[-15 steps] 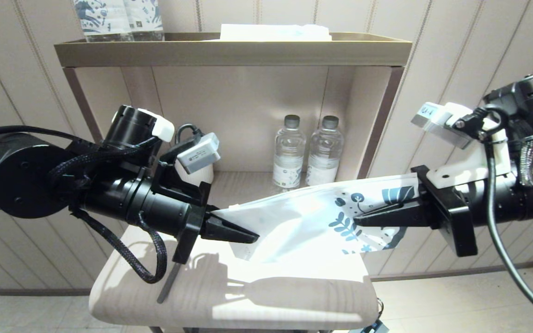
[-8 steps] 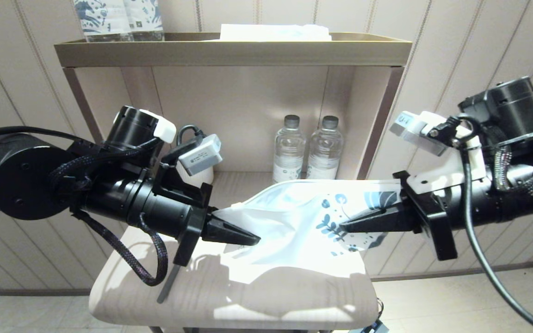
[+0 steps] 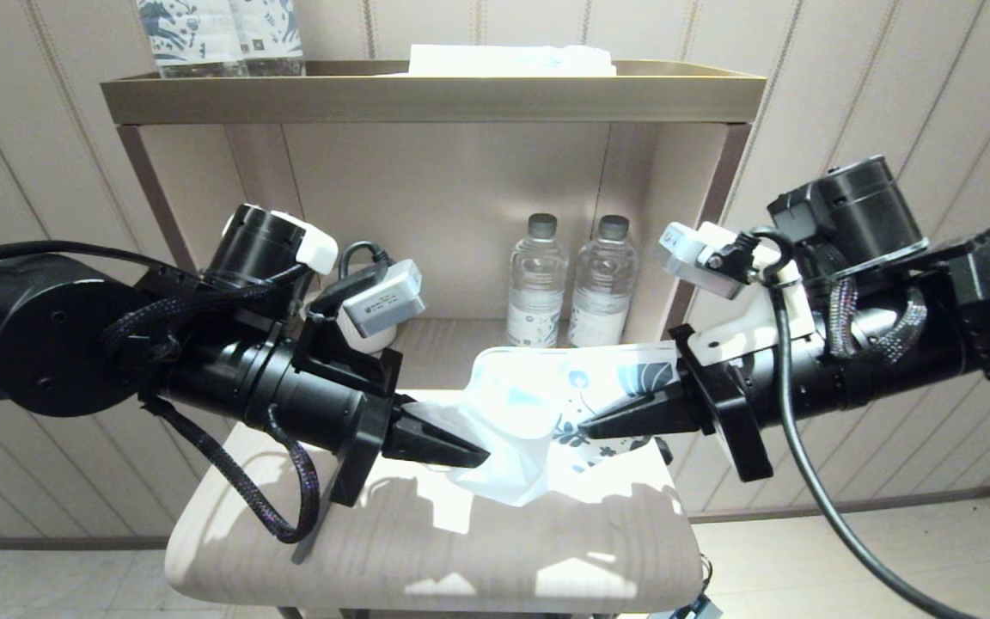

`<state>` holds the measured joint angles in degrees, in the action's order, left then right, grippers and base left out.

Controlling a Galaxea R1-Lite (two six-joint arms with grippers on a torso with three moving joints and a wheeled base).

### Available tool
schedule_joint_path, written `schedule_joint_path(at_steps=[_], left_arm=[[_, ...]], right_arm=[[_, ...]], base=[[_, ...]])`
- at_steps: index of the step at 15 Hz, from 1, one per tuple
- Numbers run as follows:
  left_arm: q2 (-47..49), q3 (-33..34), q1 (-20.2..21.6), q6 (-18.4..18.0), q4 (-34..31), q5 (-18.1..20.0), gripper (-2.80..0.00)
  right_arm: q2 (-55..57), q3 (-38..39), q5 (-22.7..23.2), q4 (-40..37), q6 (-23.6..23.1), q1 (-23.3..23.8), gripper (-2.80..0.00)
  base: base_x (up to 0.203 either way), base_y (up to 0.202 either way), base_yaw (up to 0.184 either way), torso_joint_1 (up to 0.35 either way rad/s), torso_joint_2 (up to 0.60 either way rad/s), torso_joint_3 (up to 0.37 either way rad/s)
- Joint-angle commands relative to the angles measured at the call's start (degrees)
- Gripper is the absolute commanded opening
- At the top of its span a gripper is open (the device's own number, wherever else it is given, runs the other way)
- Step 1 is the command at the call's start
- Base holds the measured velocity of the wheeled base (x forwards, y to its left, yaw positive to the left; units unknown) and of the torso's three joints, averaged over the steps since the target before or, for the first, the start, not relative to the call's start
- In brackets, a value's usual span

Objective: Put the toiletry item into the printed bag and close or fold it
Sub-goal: Pick up a toothbrush

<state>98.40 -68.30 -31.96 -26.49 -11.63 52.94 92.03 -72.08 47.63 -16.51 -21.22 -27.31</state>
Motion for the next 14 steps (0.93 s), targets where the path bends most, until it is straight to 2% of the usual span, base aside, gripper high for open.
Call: schedule_joint_path(at_steps=[1,8,9,14], left_arm=[[0.12,0.01,-0.12,-0.14,-0.06,0.32,-2.8],[0.13,-0.14,-0.12,-0.14,-0.06,0.05,-2.8],[-0.05,0.37,-0.12,-0.22,-0.06,0.05,0.0],[-0.17,0.72,-0.12,-0.01,1.61,-0.03,0.0]], right_arm=[[0.98,-0.25,0.27,-0.11,-0.21,-0.29,-2.8],[-0.53,0.28,0.18,-0.46,-0.22,0.38,-2.8],[-0.53,0.28,0.18,-0.46,-0.22,0.32,-2.8],[-0.95,0.6,0.1,-0.46,-0.22,0.41,-2.8]], base=[[0.0,0.0,0.0,0.0,0.0,0.0],[0.0,0.0,0.0,0.0,0.0,0.0],[0.0,0.0,0.0,0.0,0.0,0.0],[0.0,0.0,0.0,0.0,0.0,0.0]])
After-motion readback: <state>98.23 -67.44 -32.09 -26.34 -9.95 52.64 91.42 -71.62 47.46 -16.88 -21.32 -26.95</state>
